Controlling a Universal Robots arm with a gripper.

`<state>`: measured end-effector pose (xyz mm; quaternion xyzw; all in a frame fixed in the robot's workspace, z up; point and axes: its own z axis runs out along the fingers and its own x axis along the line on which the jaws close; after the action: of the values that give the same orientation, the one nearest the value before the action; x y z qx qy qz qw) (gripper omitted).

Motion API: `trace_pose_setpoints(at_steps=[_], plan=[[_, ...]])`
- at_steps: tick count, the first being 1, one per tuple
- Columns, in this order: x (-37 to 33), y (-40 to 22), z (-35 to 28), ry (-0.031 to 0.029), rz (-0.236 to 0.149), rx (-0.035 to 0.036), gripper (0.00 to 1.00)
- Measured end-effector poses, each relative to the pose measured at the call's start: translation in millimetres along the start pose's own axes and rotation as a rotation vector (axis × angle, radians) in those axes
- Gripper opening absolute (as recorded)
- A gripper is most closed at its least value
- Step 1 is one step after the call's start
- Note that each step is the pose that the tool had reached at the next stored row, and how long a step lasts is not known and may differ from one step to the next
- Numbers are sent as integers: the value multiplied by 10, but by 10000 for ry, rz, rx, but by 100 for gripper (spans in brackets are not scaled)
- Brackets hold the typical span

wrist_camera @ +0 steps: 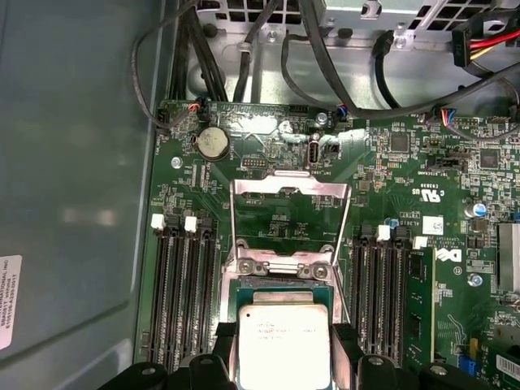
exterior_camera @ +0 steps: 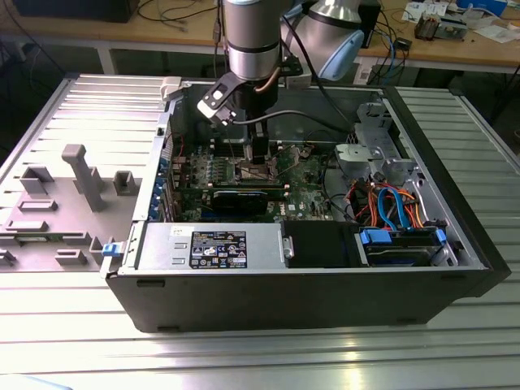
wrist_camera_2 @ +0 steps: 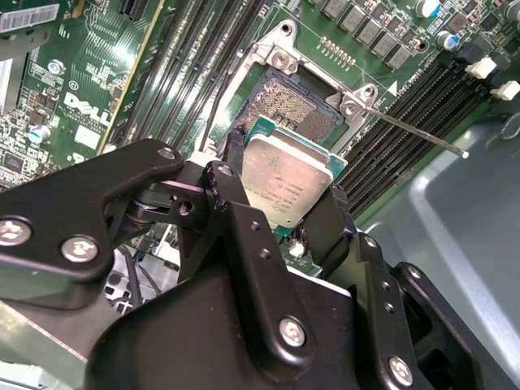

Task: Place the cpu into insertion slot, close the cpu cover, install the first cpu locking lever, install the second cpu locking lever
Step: 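Place the cpu into insertion slot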

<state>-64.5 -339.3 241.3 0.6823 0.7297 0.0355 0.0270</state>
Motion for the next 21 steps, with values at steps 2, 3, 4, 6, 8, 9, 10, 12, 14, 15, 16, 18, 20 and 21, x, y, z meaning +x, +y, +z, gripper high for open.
trace_pose_setpoints(at_steps=[2,3,4,6,8,9,10,12,14,15,16,18,20,21], plan=[[0,-5,11,0,0,0,55],[0,-6,15,1,-1,0,55],[0,-6,19,1,-1,-1,55],[1,-13,34,-2,1,0,55],[1,-17,56,-3,0,0,55],[1,-18,64,-3,0,0,55],[1,-20,76,-5,0,0,55],[0,-22,96,-20,-1,1,55],[1,-24,110,-61,18,3,55],[1,-25,115,-126,40,8,55],[0,-25,124,-188,57,11,55],[0,-26,141,-209,97,12,55],[0,-30,179,-224,248,13,55],[0,-31,190,-231,275,13,55]])
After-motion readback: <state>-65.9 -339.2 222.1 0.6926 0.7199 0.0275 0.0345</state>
